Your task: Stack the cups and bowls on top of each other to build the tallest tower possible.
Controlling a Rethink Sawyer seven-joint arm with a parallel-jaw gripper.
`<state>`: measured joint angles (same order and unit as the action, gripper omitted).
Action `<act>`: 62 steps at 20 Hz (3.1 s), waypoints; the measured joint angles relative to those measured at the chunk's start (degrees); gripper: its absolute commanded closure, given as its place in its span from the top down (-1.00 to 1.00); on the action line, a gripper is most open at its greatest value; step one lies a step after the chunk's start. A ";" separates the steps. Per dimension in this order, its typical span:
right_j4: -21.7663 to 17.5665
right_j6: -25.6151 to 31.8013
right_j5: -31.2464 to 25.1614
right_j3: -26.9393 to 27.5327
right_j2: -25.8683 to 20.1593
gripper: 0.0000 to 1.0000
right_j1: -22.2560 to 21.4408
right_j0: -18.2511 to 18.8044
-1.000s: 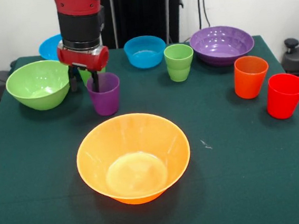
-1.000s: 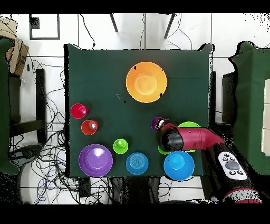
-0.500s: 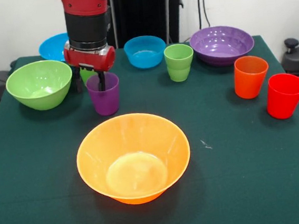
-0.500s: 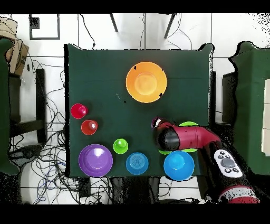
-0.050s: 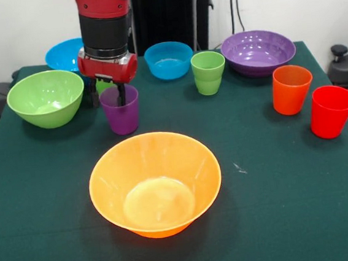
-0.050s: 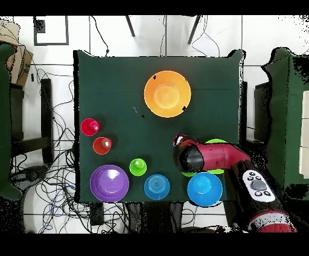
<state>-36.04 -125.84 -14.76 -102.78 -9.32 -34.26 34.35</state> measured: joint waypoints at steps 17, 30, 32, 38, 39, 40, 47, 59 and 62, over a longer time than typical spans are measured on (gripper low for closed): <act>0.06 0.00 3.97 -0.02 0.85 -1.00 -0.08 0.02; 0.88 0.00 4.00 -0.63 0.83 -1.00 -0.93 0.46; 1.53 0.00 4.00 -1.34 0.83 -1.00 -1.89 0.44; 3.22 0.00 3.99 -3.35 0.67 -1.00 -4.56 0.44; 3.47 0.00 3.99 -3.69 0.62 -1.00 -5.01 0.45; 4.26 0.00 3.99 -4.68 0.38 -1.00 -6.22 0.57; 7.56 0.00 3.99 -8.17 -1.08 -1.00 -11.16 1.13; 9.69 0.00 6.66 -7.59 2.21 -1.00 -11.76 -4.25; 10.19 0.00 8.71 -7.07 3.86 -1.00 -11.77 -6.16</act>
<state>-25.85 -125.84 -6.05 -109.85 -5.46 -46.03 28.19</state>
